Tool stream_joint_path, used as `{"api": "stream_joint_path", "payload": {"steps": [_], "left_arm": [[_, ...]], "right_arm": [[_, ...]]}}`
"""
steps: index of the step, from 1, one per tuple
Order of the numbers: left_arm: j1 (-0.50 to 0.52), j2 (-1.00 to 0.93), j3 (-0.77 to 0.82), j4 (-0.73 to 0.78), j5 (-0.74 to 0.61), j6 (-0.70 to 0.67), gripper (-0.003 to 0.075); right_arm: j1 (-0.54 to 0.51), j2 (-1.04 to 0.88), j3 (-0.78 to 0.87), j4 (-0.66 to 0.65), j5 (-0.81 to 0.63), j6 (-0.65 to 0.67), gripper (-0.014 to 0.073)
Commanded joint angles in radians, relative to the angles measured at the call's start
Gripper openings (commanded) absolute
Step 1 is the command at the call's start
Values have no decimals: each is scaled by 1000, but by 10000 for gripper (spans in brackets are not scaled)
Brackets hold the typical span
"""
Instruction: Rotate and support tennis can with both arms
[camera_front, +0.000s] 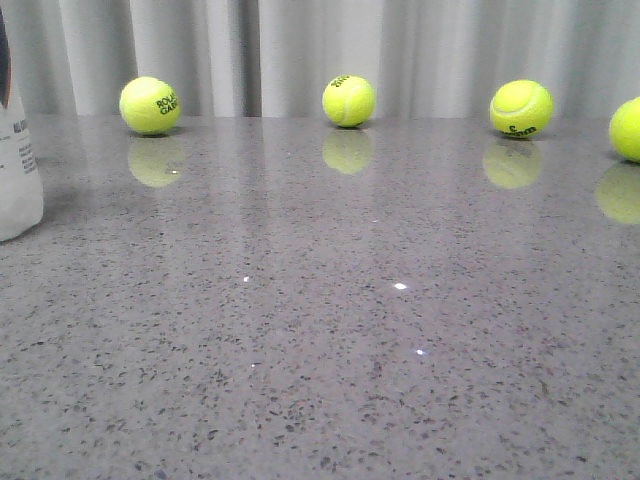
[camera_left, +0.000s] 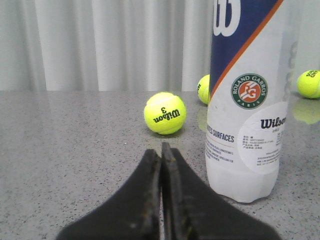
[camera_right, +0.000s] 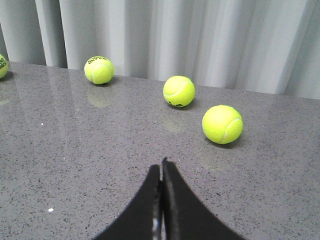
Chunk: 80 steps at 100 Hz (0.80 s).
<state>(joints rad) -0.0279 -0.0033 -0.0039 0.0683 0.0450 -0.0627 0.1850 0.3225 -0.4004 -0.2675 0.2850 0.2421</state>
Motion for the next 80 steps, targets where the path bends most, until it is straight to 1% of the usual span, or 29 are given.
{"api": "stream_joint_path", "payload": {"steps": [1, 15, 25, 35, 45, 52, 66, 80], "left_arm": [[4, -40, 48, -4, -84, -8, -21], [4, -40, 48, -4, -84, -8, -21], [4, -40, 48, -4, -84, -8, -21], [4, -40, 48, -4, -84, -8, -21], [4, -40, 48, -4, -84, -8, -21], [4, -40, 48, -4, -84, -8, -21], [4, -40, 48, -4, -84, -8, -21], [4, -40, 48, -4, -84, -8, -21]], "right_arm": [[-5, 5, -23, -22, -70, -9, -67], [-5, -22, -15, -25, -77, -24, -67], [-11, -75, 24, -8, -100, -61, -67], [-39, -146, 85, 72, -147, -127, -67], [-93, -225, 154, 156, -212, -200, -67], [-133, -277, 203, 198, -252, -229, -67], [-192, -353, 290, 227, -312, -233, -67], [-193, -350, 360, 226, -389, -233, -67]]}}
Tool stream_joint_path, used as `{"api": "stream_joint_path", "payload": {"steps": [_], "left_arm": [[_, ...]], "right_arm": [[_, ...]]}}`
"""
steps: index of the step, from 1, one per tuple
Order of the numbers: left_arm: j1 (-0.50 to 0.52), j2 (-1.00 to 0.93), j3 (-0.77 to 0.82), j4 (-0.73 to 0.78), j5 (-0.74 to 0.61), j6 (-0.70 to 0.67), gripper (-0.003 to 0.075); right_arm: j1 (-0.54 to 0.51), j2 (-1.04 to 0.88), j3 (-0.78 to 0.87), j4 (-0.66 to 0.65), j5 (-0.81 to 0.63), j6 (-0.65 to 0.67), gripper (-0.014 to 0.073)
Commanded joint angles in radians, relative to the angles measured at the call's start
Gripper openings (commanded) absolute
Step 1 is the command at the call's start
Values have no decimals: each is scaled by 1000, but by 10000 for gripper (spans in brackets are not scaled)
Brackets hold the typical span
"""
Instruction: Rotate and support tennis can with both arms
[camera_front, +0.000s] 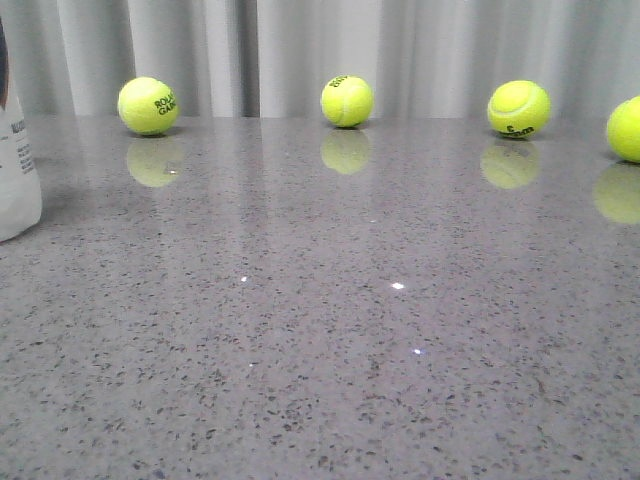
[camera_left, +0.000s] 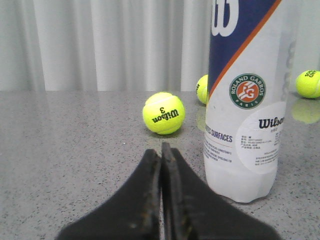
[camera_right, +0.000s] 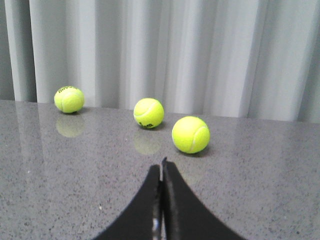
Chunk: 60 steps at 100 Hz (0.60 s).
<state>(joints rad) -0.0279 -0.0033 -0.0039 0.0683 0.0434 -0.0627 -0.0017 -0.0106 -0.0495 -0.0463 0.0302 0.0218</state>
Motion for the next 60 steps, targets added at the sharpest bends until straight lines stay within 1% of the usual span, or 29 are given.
{"api": "stream_joint_path", "payload": {"steps": [1, 14, 18, 60], "left_arm": [[4, -40, 48, -4, -83, -8, -21], [4, -40, 48, -4, -83, -8, -21], [4, -40, 48, -4, -83, -8, -21], [4, -40, 48, -4, -83, -8, -21]], "right_arm": [[-6, -17, 16, 4, -138, -13, -67], [-6, -17, 76, 4, -223, -12, -67], [-6, -17, 73, 4, -203, -12, -67], [-6, -17, 73, 4, -205, -12, -67]]}}
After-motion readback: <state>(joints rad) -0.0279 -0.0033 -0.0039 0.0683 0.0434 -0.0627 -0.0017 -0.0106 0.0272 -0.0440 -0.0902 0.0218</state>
